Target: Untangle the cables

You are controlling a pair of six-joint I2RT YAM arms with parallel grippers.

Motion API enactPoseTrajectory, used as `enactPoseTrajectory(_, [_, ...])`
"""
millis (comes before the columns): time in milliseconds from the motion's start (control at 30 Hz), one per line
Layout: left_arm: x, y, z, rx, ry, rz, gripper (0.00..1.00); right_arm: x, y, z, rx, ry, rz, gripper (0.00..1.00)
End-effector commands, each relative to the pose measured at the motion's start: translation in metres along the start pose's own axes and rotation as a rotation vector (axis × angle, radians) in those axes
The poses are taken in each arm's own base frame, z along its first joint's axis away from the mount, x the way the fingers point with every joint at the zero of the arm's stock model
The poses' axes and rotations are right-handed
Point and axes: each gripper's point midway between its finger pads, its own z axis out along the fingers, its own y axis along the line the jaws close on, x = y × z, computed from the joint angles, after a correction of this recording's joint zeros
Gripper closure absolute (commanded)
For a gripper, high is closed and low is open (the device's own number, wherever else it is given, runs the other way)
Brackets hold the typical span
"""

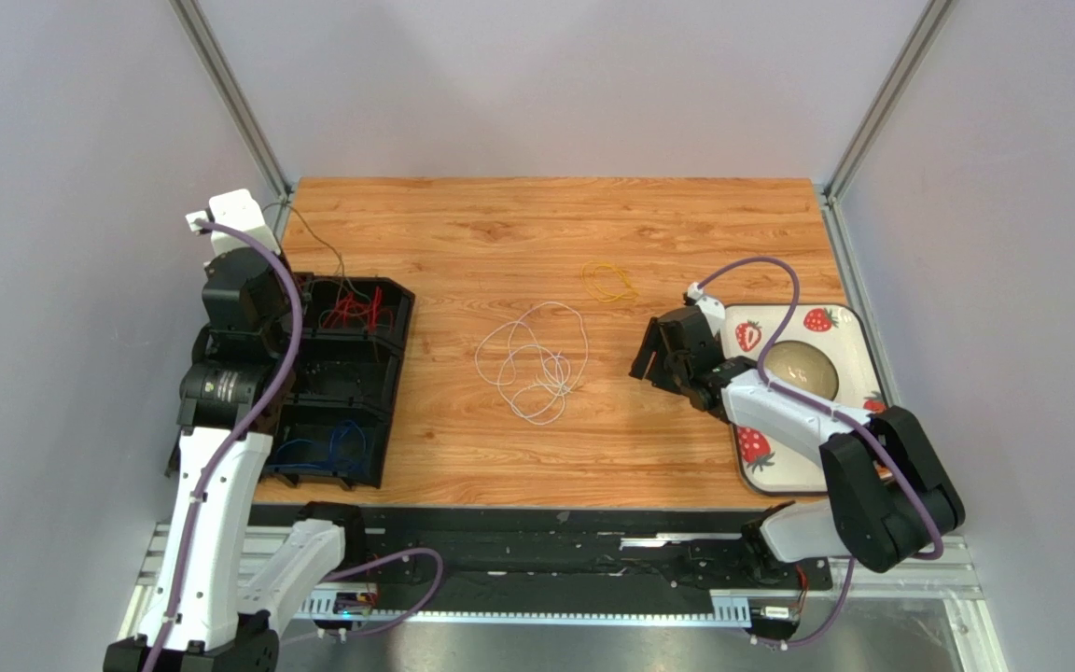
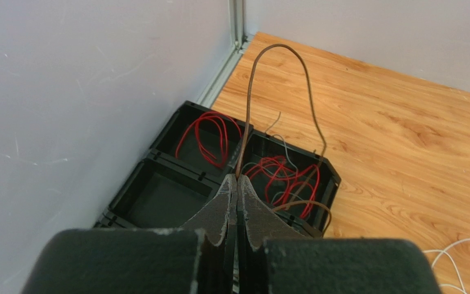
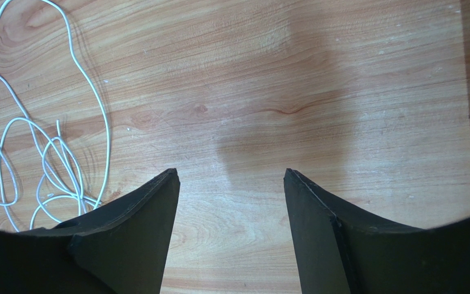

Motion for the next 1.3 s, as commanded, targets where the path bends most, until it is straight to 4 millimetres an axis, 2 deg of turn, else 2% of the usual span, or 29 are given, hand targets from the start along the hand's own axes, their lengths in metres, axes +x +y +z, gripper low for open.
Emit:
enactPoseTrajectory(0, [0.004, -0.004, -0.009, 0.053, -0.026, -0.054, 1.00, -0.013, 0.008, -0.001, -0.027, -0.042, 0.002, 0.33])
enactPoseTrajectory(167, [0.027, -0.007, -0.002, 0.050, 0.027, -0.040, 1.00, -0.014, 0.009, -0.002, -0.033, -0.047, 0.003, 0.33])
enactPoseTrajectory(333, [0.055, -0.007, 0.013, -0.014, 0.120, -0.053, 1.00, -0.014, 0.008, -0.002, -0.032, -0.047, 0.004, 0.33])
enactPoseTrajectory(433, [0.071, 0.004, 0.018, -0.115, 0.181, -0.078, 1.00, -0.014, 0.008, -0.002, -0.031, -0.047, 0.003, 0.33])
enactPoseTrajectory(467, [0.079, 0.014, 0.016, -0.179, 0.203, -0.073, 1.00, -0.014, 0.008, -0.002, -0.031, -0.048, 0.006, 0.33])
enactPoseTrajectory(567, [0.100, 0.028, 0.014, -0.289, 0.252, -0.108, 1.00, -0.014, 0.009, -0.002, -0.033, -0.050, 0.004, 0.33])
enactPoseTrajectory(667, [0.118, 0.035, 0.011, -0.355, 0.273, -0.157, 1.00, -0.014, 0.009, -0.002, -0.034, -0.048, 0.004, 0.33])
enactPoseTrajectory(767, [0.126, 0.039, 0.006, -0.392, 0.283, -0.207, 1.00, -0.014, 0.009, -0.002, -0.033, -0.047, 0.003, 0.33])
enactPoseTrajectory(1033, [0.149, 0.037, 0.006, -0.423, 0.334, -0.238, 1.00, -0.014, 0.008, -0.002, -0.030, -0.045, 0.003, 0.33])
enactPoseTrajectory(1267, [0.182, 0.021, 0.021, -0.411, 0.418, -0.250, 1.00, -0.014, 0.009, -0.001, -0.030, -0.043, 0.002, 0.33])
